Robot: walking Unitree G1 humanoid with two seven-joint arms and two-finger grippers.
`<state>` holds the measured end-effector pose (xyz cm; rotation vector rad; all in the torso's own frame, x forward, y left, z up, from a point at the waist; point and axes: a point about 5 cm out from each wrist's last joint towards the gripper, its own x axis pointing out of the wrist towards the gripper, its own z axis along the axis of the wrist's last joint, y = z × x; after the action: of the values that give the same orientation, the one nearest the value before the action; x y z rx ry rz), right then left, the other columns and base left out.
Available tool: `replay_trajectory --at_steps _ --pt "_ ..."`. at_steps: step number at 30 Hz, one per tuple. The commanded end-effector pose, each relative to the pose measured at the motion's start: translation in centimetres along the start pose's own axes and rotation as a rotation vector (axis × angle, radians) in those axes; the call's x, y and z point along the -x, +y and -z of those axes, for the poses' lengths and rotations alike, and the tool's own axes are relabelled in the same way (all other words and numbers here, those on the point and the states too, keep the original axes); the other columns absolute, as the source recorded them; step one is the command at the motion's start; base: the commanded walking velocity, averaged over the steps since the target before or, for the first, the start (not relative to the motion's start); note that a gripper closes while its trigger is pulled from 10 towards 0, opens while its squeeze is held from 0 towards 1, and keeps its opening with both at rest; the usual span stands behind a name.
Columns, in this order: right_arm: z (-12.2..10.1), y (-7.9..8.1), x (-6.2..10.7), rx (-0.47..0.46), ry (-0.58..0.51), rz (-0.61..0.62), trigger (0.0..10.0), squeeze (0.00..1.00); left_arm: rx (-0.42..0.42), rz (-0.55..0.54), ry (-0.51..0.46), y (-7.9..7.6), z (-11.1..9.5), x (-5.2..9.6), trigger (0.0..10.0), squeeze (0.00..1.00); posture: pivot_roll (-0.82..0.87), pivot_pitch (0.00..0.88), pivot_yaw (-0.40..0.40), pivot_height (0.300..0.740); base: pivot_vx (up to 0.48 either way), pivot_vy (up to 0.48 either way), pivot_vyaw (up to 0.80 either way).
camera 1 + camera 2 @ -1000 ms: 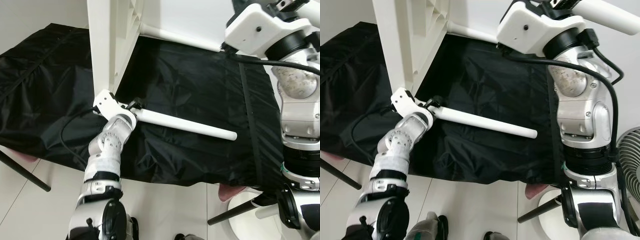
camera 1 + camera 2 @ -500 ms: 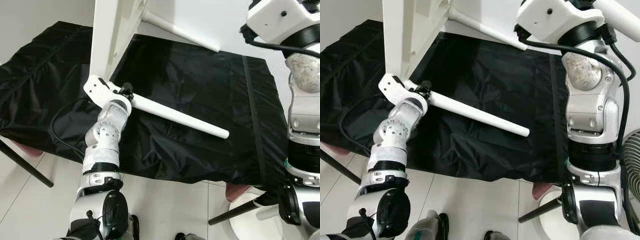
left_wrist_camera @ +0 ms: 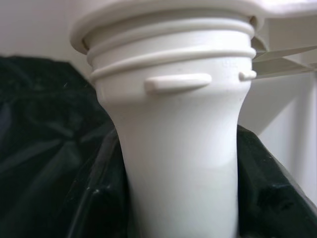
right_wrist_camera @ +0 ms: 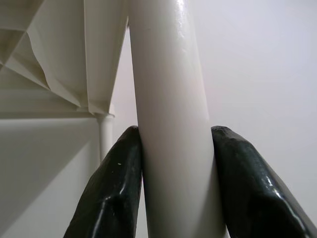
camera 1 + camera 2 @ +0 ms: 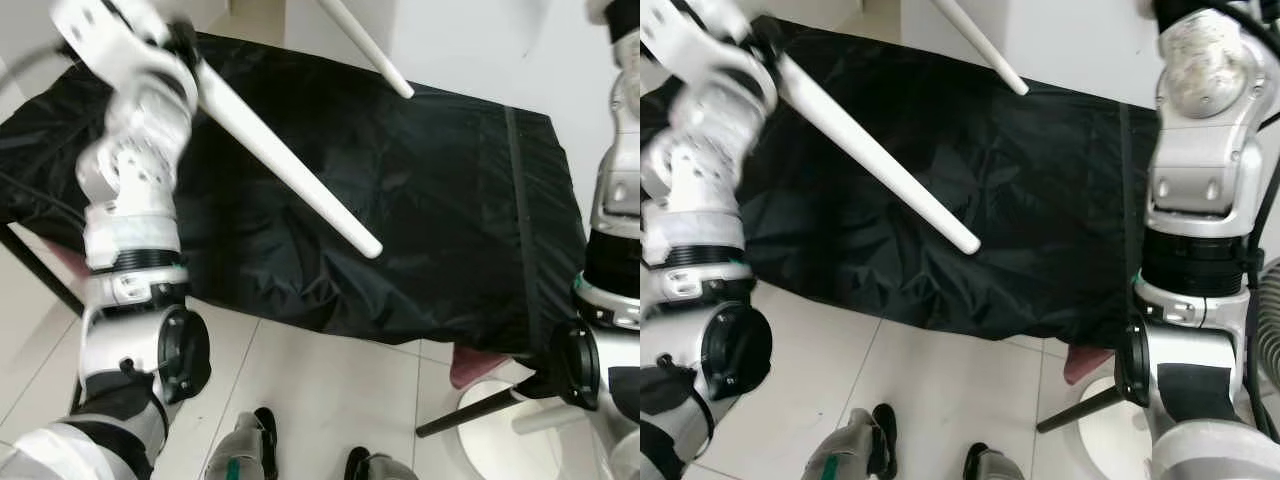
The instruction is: Building children table
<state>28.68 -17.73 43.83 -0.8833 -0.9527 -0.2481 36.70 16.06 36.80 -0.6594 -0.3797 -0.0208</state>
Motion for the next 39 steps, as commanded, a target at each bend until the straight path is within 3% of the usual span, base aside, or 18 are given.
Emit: replay_trajectory --at_steps 1,5,7,8,9,10,12,13,14,15,28,30,31,33,34,37,38,39 --pt "0.4 -1.4 0.2 -0.059 0.031 0.108 0.0 0.00 -0.041 0.306 -0.079 -4.1 -2.2 0.6 0.0 0.00 0.11 0.104 -0.034 0.740 0.000 0.000 0.00" --pt "2.4 -1.4 1.6 -0.130 0.135 0.167 0.0 0.00 -0.049 0.373 -0.090 -5.6 -2.9 1.1 0.0 0.00 0.12 0.111 -0.027 0.740 0.000 0.000 0.00" --pt "4.8 -0.9 3.7 -0.305 0.254 0.242 0.0 0.00 -0.082 0.450 -0.090 -7.1 -3.0 1.7 0.0 0.00 0.12 0.114 -0.026 0.740 0.000 0.000 0.00" --pt "6.2 -0.3 5.1 -0.364 0.320 0.267 0.0 0.00 -0.076 0.487 -0.081 -7.8 -2.9 1.9 0.0 0.00 0.12 0.119 -0.022 0.740 0.000 0.000 0.00" --pt "6.2 -0.3 5.1 -0.364 0.320 0.267 0.0 0.00 -0.076 0.487 -0.081 -7.8 -2.9 1.9 0.0 0.00 0.12 0.119 -0.022 0.740 0.000 0.000 0.00" --pt "7.9 0.8 6.9 -0.423 0.409 0.286 0.0 0.00 -0.076 0.521 -0.066 -8.5 -2.8 2.2 0.0 0.00 0.12 0.121 -0.015 0.740 0.000 0.000 0.00" --pt "9.3 2.6 8.8 -0.476 0.494 0.255 0.0 0.00 -0.082 0.541 -0.051 -8.9 -2.6 2.3 0.0 0.00 0.11 0.124 -0.007 0.740 0.000 0.000 0.00" --pt "9.3 2.6 8.8 -0.476 0.494 0.255 0.0 0.00 -0.082 0.541 -0.051 -8.9 -2.6 2.3 0.0 0.00 0.11 0.124 -0.007 0.740 0.000 0.000 0.00" --pt "10.4 5.2 11.1 -0.572 0.580 0.215 0.0 0.00 -0.078 0.574 -0.031 -9.2 -2.5 2.6 0.0 0.00 0.11 0.127 0.000 0.740 0.000 0.000 0.00" --pt "10.7 6.0 11.7 -0.585 0.599 0.196 0.0 0.00 -0.074 0.582 -0.025 -9.3 -2.5 2.6 0.0 0.00 0.11 0.127 0.000 0.740 0.000 0.000 0.00" --pt "10.7 12.8 14.5 -0.879 0.734 0.065 0.0 0.00 -0.192 0.626 0.115 -8.6 0.4 3.7 0.0 0.00 0.15 0.146 -0.005 0.740 0.000 0.000 0.00" --pt "10.6 13.0 14.5 -0.884 0.735 0.056 0.0 0.00 -0.198 0.629 0.120 -8.6 0.5 3.8 0.0 0.00 0.15 0.146 -0.005 0.740 0.000 0.000 0.00" --pt "10.5 13.4 14.5 -0.888 0.741 0.035 3.3 0.00 -0.219 0.617 0.142 -8.4 0.9 3.8 2.2 0.00 0.16 0.148 -0.008 0.740 0.000 0.000 0.00" --pt "10.5 13.7 14.5 -0.893 0.745 0.024 3.3 0.00 -0.234 0.606 0.158 -8.3 1.2 3.8 2.2 0.00 0.16 0.148 -0.008 0.740 0.000 0.000 0.00" --pt "10.3 14.1 14.5 -0.913 0.746 0.001 10.0 0.00 -0.250 0.591 0.180 -8.0 1.7 3.7 10.0 0.00 0.17 0.147 -0.017 0.740 0.000 0.000 0.00" --pt "10.1 14.5 14.5 -0.931 0.750 -0.017 10.0 0.00 -0.272 0.578 0.201 -7.5 2.2 3.7 10.0 0.00 0.17 0.146 -0.020 0.740 0.000 0.000 0.00" --pt "10.1 14.6 14.6 -0.934 0.750 -0.017 10.0 0.62 -0.279 0.575 0.206 -7.2 2.3 3.7 10.0 0.00 0.17 0.146 -0.022 0.740 0.000 0.000 0.00" --pt "10.1 14.6 14.6 -0.934 0.750 -0.017 10.0 0.62 -0.279 0.575 0.206 -7.2 2.3 3.7 10.0 0.00 0.17 0.146 -0.022 0.740 0.000 0.000 0.00"
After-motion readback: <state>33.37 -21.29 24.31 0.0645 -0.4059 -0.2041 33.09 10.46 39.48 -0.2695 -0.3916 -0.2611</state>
